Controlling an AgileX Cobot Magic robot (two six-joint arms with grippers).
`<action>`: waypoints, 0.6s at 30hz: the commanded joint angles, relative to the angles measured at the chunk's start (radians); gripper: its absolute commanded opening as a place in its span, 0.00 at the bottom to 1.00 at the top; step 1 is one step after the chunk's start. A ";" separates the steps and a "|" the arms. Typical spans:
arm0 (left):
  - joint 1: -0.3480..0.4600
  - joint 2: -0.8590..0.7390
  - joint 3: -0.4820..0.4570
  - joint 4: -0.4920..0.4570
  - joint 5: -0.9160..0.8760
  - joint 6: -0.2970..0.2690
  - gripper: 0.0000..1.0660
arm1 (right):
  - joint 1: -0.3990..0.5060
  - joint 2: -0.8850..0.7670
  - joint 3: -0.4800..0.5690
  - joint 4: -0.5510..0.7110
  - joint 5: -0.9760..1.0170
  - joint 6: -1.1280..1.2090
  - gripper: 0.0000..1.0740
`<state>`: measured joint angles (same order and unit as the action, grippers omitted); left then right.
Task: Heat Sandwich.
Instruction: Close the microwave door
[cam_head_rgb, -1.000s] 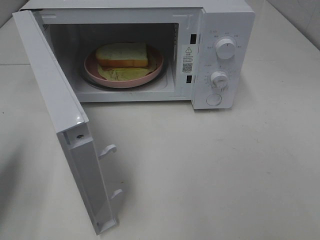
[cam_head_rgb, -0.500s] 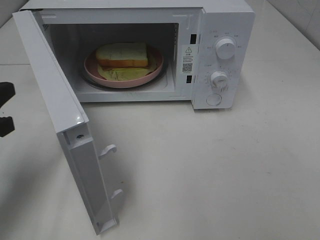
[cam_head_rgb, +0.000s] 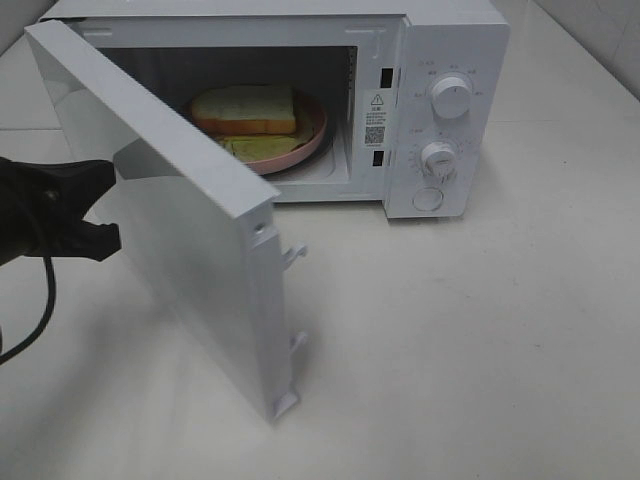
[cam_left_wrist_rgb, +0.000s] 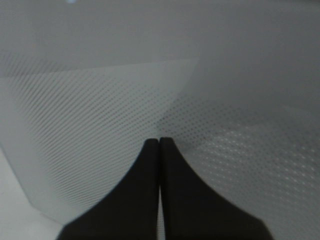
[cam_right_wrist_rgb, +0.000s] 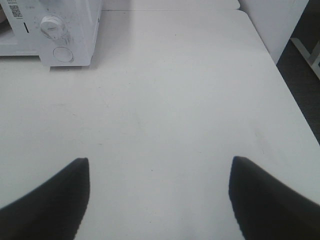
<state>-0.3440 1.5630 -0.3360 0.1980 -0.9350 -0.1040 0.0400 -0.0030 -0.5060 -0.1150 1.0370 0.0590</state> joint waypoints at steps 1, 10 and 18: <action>-0.054 0.035 -0.043 -0.040 -0.025 0.015 0.00 | -0.007 -0.028 0.001 0.000 -0.012 -0.012 0.69; -0.167 0.125 -0.151 -0.134 -0.025 0.038 0.00 | -0.007 -0.028 0.001 0.000 -0.012 -0.012 0.69; -0.234 0.189 -0.264 -0.138 0.003 0.038 0.00 | -0.007 -0.028 0.001 0.000 -0.012 -0.012 0.69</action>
<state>-0.5710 1.7530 -0.5890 0.0730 -0.9310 -0.0690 0.0400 -0.0030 -0.5060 -0.1150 1.0370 0.0590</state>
